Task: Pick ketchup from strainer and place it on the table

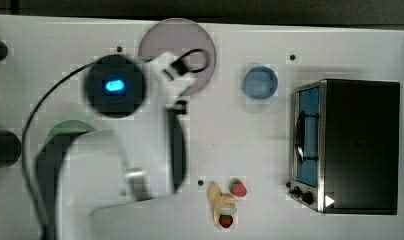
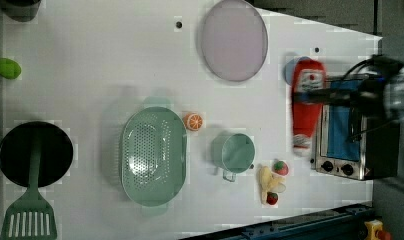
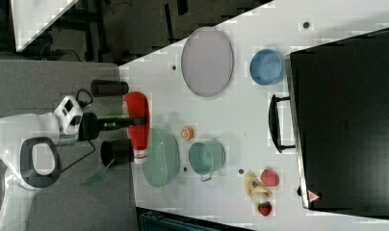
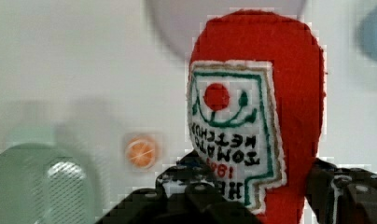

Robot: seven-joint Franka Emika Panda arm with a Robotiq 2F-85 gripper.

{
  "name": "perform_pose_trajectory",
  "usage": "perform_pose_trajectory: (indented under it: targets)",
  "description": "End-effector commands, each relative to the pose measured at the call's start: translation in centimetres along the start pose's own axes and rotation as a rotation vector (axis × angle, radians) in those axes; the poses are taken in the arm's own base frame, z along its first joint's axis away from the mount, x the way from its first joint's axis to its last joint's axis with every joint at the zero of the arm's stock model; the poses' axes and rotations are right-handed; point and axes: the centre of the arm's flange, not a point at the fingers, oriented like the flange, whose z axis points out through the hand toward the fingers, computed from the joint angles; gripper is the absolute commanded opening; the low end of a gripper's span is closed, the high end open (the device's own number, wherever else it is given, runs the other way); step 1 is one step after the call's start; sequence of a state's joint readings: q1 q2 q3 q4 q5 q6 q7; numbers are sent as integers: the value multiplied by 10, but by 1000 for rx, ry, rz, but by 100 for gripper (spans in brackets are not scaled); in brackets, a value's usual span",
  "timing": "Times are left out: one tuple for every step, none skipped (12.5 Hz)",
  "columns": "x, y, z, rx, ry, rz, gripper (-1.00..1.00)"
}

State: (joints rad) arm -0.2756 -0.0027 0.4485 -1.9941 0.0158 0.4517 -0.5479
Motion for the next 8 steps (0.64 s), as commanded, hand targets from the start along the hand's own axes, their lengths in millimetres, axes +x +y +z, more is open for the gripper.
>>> perform_pose_trajectory:
  targets:
    - [11,80,-2,-11,2,-27,13]
    - [11,100,3,-11,-10,8,13]
    - [8,115,12,-13,-28,35,13]
    - [2,126,25,-14,-54,55,13]
    - [-5,134,40,-15,-79,69,13]
    - [-11,139,55,-15,-93,78,13]
    - [-16,142,71,-14,-94,84,13]
    - [-21,143,86,-12,-90,85,13]
